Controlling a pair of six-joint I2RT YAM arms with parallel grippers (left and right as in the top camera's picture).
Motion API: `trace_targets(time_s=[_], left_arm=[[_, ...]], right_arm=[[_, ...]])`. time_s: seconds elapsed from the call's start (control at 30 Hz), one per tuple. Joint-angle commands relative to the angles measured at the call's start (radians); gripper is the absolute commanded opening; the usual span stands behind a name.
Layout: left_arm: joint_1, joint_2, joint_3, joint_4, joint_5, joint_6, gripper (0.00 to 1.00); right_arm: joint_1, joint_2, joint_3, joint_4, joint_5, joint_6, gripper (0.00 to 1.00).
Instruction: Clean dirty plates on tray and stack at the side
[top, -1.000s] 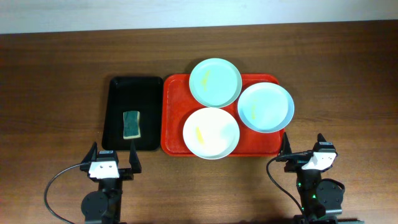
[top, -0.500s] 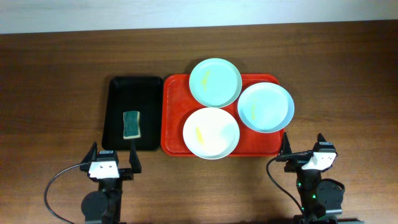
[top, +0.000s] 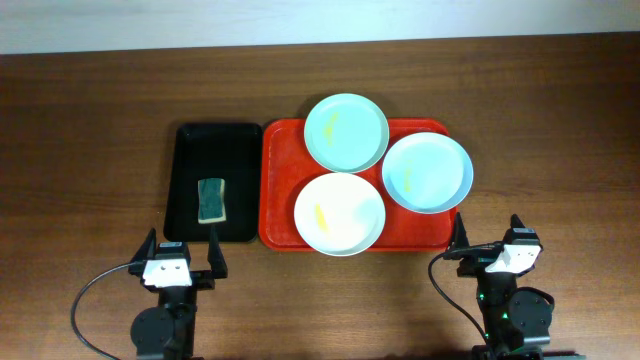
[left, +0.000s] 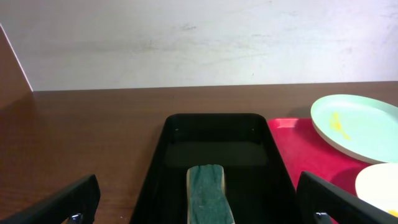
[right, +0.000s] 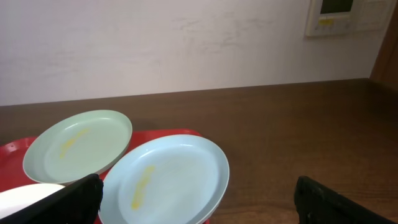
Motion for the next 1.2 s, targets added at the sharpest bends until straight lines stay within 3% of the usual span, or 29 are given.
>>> trace_targets(time_s=[0.0, 0.33, 0.47, 0.6, 0.83, 1.17], left_arm=[[-0.001, -0.008, -0.001, -0.008, 0.014, 0.018, 0.99], [-0.001, -0.008, -0.001, -0.008, 0.014, 0.018, 0.99], [0.000, -0.008, -0.001, 0.004, -0.101, 0.023, 0.99], [0.000, -0.008, -0.001, 0.008, -0.100, 0.023, 0.99], [0.000, -0.008, 0.000, 0.013, 0.227, 0.022, 0.99], [0.000, -0.008, 0.003, 0.016, 0.315, 0.022, 1.00]], right_arm=[[0.005, -0.008, -0.005, -0.007, 0.023, 0.003, 0.98], [0.005, -0.008, -0.005, -0.007, 0.023, 0.003, 0.99], [0.005, -0.008, -0.005, -0.007, 0.023, 0.003, 0.98], [0.005, -0.008, -0.005, 0.004, 0.053, 0.006, 0.99], [0.005, -0.008, -0.005, -0.008, -0.109, 0.006, 0.99], [0.005, -0.007, -0.005, -0.008, -0.122, 0.006, 0.98]])
